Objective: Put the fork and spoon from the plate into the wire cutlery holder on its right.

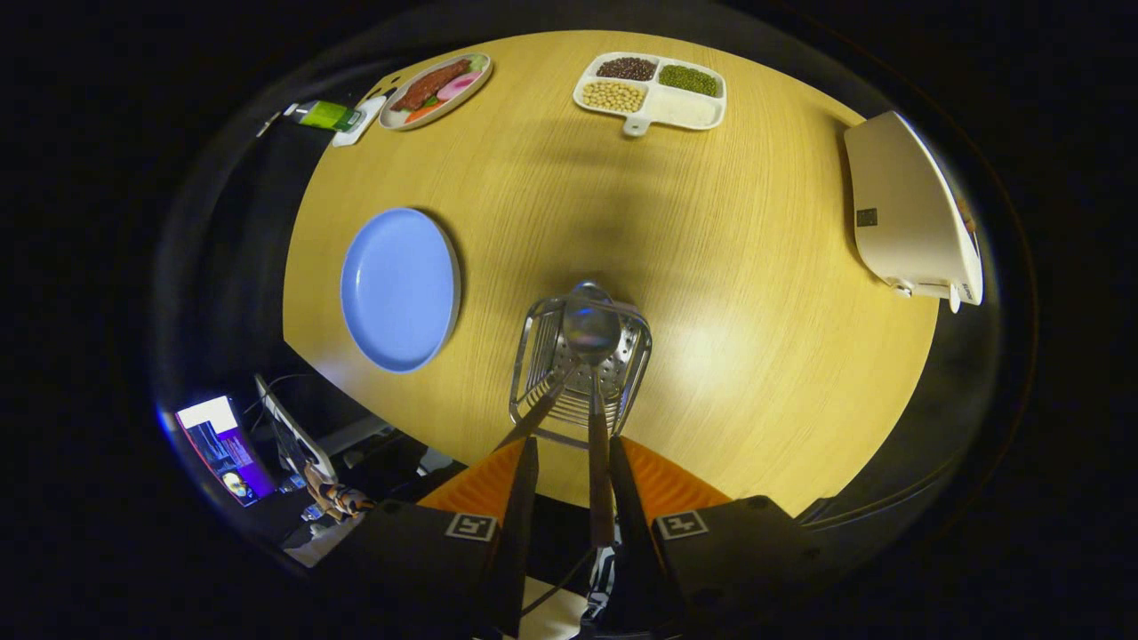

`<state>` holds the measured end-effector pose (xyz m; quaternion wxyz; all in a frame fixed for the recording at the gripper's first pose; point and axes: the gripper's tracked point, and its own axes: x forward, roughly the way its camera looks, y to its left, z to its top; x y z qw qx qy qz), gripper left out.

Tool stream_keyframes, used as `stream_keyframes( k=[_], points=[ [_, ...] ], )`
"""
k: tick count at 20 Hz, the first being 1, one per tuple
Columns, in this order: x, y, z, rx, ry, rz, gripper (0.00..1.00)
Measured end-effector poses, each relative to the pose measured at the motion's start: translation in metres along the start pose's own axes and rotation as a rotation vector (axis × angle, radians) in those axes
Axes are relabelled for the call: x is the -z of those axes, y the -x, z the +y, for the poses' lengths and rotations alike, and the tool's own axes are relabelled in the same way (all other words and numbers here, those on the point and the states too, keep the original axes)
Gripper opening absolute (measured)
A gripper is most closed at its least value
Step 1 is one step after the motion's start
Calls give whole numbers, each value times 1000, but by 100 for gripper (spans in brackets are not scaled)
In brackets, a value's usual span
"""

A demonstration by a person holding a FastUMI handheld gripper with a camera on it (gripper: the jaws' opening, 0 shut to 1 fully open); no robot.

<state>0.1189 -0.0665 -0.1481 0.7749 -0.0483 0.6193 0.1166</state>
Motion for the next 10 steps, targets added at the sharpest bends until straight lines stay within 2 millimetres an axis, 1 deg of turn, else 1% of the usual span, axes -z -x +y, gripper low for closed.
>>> stream_keyframes(
  k=[2,3,4,5,6,10],
  points=[
    [-5,10,2,-26,-14,-42,72],
    [-5,16,4,-42,-17,-69,71],
    [-8,20,7,-55,-17,-96,73],
    [-5,24,9,-66,-19,-126,86],
    [-9,31,12,-76,-19,-157,100],
    [-7,56,21,-99,-39,-293,100]
  ],
)
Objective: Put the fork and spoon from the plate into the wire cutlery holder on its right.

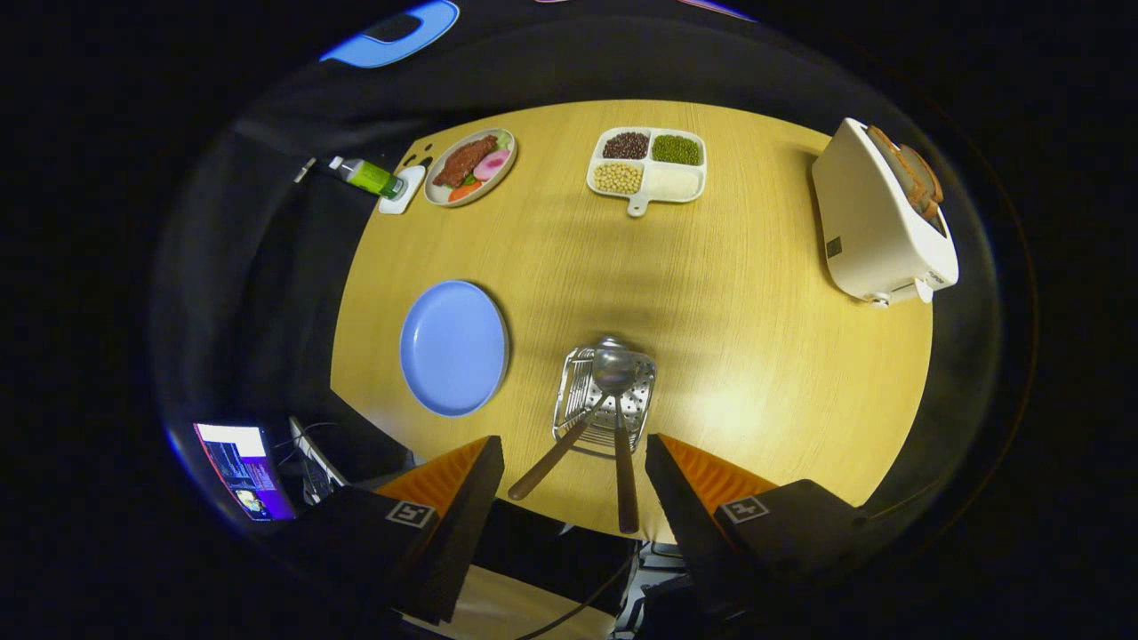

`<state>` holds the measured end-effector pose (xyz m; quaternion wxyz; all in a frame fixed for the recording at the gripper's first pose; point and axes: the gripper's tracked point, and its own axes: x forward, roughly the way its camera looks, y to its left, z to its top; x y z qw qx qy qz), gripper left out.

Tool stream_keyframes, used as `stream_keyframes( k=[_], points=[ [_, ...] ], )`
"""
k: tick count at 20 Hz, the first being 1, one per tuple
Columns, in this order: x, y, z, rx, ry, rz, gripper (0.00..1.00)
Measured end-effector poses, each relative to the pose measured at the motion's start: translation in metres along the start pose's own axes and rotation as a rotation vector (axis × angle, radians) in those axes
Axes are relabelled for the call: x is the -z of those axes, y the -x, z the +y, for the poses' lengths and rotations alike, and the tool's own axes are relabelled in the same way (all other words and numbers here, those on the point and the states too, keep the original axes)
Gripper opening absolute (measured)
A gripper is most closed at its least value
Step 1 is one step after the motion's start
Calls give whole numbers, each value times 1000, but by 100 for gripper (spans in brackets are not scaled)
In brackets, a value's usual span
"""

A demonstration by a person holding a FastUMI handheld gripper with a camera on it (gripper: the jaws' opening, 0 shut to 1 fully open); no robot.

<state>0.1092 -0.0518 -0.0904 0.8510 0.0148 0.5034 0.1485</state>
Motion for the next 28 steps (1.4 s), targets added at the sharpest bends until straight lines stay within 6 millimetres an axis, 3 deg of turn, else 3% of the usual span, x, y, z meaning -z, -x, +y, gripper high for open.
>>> stream_keyframes(
  k=[7,9,12,18,22,28],
  points=[
    [-4,49,23,-17,-21,-235,99],
    [-16,65,29,-13,-59,-355,100],
    [-33,97,38,-7,-117,-548,99],
    [-38,167,36,68,-129,-840,99],
    [-30,215,52,131,-89,-1012,99],
    [-3,260,78,165,-65,-1181,99]
  ],
)
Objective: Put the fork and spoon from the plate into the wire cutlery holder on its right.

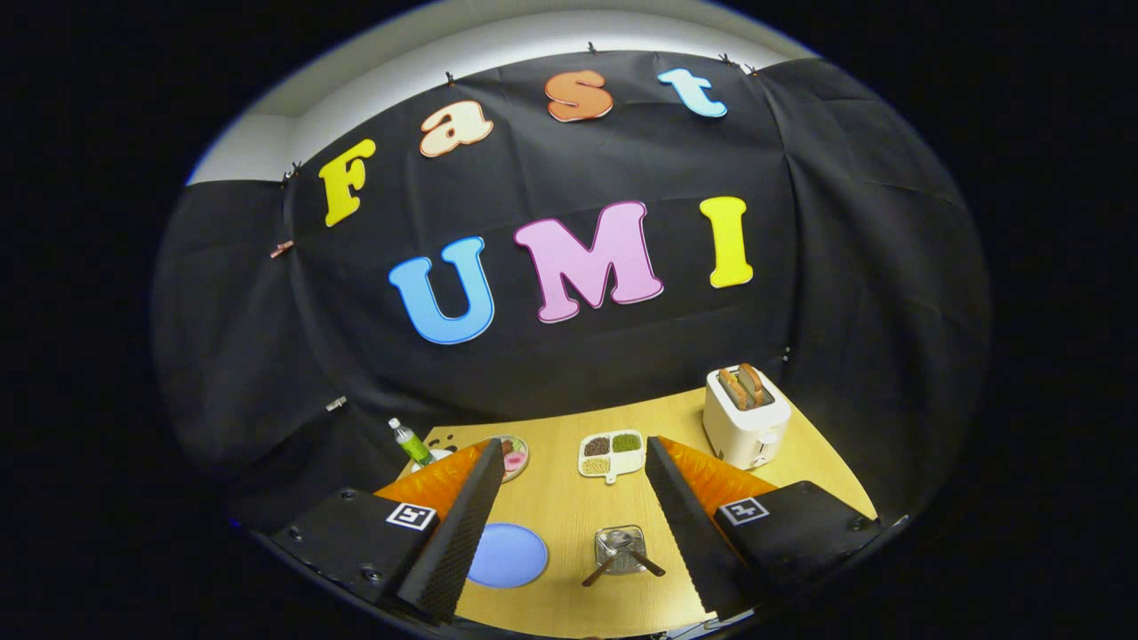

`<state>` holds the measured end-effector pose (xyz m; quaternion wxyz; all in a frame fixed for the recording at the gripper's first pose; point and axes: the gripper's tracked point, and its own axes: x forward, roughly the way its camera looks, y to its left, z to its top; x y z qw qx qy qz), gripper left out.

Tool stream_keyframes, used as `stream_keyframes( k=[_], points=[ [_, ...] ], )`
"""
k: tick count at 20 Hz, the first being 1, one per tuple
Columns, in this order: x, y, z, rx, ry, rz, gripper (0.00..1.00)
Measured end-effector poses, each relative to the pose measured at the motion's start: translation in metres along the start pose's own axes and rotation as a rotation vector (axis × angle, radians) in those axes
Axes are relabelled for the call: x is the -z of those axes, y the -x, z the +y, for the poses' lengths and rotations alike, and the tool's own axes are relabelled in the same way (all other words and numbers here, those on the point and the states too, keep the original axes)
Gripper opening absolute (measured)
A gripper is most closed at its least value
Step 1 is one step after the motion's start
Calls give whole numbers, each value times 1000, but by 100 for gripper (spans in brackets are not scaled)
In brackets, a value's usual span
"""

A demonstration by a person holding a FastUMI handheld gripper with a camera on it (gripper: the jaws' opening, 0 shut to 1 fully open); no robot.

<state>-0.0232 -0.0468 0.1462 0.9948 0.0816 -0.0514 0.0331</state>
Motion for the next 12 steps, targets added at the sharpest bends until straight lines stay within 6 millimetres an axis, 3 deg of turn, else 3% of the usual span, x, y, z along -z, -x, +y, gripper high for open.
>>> stream_keyframes(
  k=[3,6,12],
  points=[
    [-13,18,-7,53,59,-110,99],
    [-6,34,-6,81,107,-160,99],
    [7,38,-7,88,132,-157,99]
  ],
)
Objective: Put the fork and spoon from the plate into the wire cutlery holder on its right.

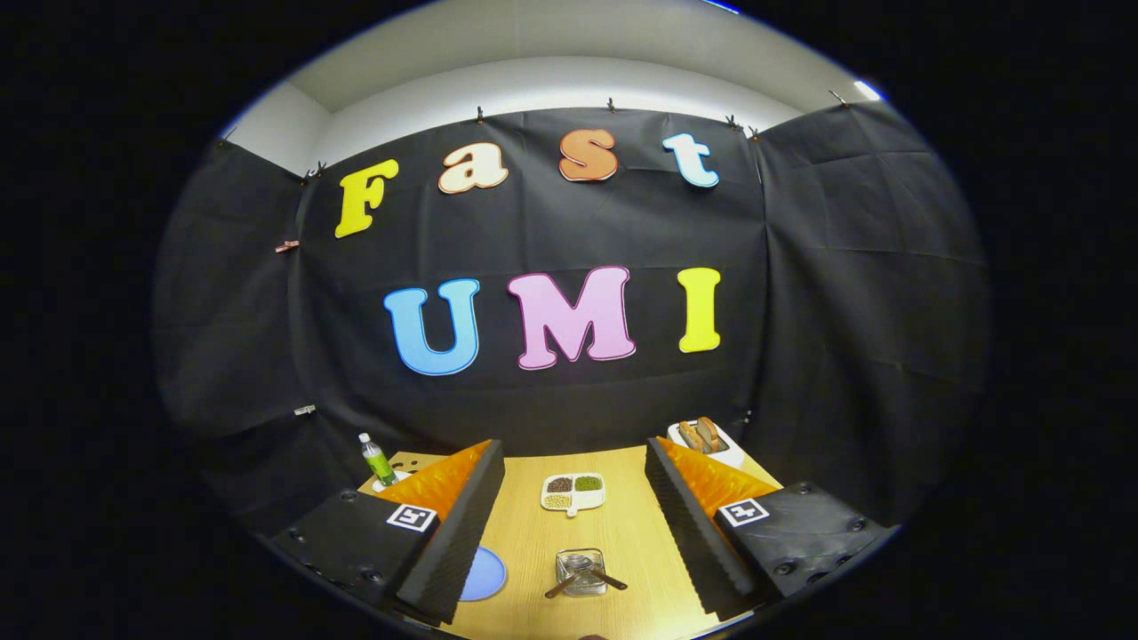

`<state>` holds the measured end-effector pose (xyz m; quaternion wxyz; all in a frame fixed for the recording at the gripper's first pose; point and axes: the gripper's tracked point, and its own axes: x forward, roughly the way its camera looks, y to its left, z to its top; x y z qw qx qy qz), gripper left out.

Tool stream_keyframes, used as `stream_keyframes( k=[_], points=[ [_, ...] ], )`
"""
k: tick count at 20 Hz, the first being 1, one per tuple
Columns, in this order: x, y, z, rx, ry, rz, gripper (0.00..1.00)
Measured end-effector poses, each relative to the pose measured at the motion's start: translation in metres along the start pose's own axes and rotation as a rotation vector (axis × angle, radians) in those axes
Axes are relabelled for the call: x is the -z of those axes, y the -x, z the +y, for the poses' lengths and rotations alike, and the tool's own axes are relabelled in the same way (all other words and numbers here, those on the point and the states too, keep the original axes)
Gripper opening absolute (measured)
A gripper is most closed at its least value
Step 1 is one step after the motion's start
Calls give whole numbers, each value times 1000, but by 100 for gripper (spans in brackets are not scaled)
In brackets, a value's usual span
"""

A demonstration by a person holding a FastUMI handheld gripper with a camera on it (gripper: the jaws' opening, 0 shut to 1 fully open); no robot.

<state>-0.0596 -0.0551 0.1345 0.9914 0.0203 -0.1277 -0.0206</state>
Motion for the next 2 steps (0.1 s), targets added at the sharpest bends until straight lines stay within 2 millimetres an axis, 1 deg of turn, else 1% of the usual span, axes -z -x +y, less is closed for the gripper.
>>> stream_keyframes(
  k=[2],
  points=[
    [3,-2,0,1,1,12,99]
  ],
)
